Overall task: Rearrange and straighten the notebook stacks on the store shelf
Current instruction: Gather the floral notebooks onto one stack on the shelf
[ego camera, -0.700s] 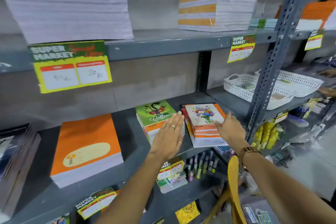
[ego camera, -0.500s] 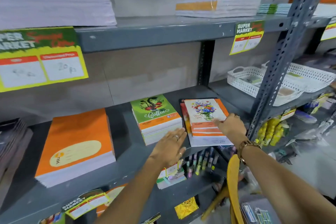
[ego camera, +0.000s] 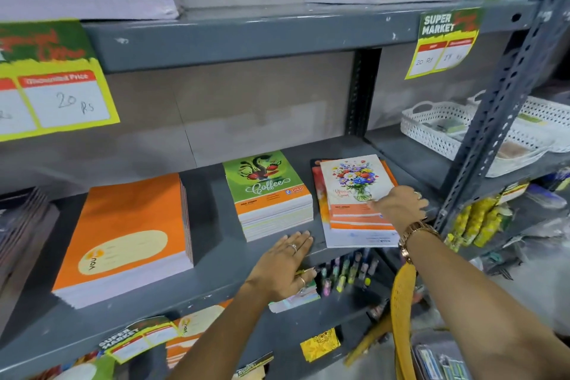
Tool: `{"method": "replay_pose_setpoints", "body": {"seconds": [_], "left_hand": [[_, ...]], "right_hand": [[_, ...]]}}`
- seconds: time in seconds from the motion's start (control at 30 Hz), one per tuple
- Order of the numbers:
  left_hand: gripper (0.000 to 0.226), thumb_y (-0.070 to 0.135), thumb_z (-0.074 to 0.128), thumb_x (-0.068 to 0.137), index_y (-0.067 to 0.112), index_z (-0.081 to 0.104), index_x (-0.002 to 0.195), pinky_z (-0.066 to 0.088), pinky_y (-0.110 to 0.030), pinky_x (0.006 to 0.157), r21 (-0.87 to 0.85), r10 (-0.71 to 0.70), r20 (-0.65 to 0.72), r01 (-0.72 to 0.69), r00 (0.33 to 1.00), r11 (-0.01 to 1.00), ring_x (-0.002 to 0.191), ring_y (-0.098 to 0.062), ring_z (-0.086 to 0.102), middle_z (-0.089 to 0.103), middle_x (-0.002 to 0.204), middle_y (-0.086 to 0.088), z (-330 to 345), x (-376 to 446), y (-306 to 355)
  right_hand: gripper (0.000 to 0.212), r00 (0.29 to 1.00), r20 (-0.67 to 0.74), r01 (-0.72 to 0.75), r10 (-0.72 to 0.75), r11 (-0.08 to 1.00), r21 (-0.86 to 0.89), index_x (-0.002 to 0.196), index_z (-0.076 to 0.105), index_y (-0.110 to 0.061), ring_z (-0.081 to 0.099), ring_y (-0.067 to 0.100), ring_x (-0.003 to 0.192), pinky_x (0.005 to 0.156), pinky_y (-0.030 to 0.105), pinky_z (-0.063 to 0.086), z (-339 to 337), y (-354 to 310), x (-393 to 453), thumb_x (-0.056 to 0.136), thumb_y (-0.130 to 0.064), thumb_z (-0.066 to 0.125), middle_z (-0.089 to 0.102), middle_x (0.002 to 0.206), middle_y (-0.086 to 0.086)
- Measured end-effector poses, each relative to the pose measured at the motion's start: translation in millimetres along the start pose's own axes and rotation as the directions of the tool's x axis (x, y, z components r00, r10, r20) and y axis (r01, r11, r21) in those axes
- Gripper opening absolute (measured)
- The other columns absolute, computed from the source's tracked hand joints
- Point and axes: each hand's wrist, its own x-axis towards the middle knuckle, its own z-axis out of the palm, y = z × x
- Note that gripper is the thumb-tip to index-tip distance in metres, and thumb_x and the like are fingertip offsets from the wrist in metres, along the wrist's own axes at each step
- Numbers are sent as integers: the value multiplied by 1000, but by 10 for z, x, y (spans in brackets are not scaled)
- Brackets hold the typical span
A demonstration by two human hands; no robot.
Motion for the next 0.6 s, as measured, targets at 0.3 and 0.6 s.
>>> {"method": "replay_pose_setpoints", "body": {"seconds": [0.3,0.6], "left_hand": [[72,49,29,95,17,-2,150,-9,-20,111,-11,-23,17,23,1000,1000,148,-16,-1,-3,161,-1,-97,-307,-146],[69,45,29,96,18,-6,149,-14,-22,109,35,-51,30,50,998,998,148,-17,-7,-7,160,-1,-130,-557,-279]], "right_hand": [[35,957,-272,224,-103,858,463,123,37,8,47,45,122,97,46,41,-457,-462,-357,92,-4,48,51,128,31],[21,993,-83,115,-79,645,756,108,47,-2,61,31,91,79,40,53,-304,-850,-648,89,-9,53,59,104,17]]}}
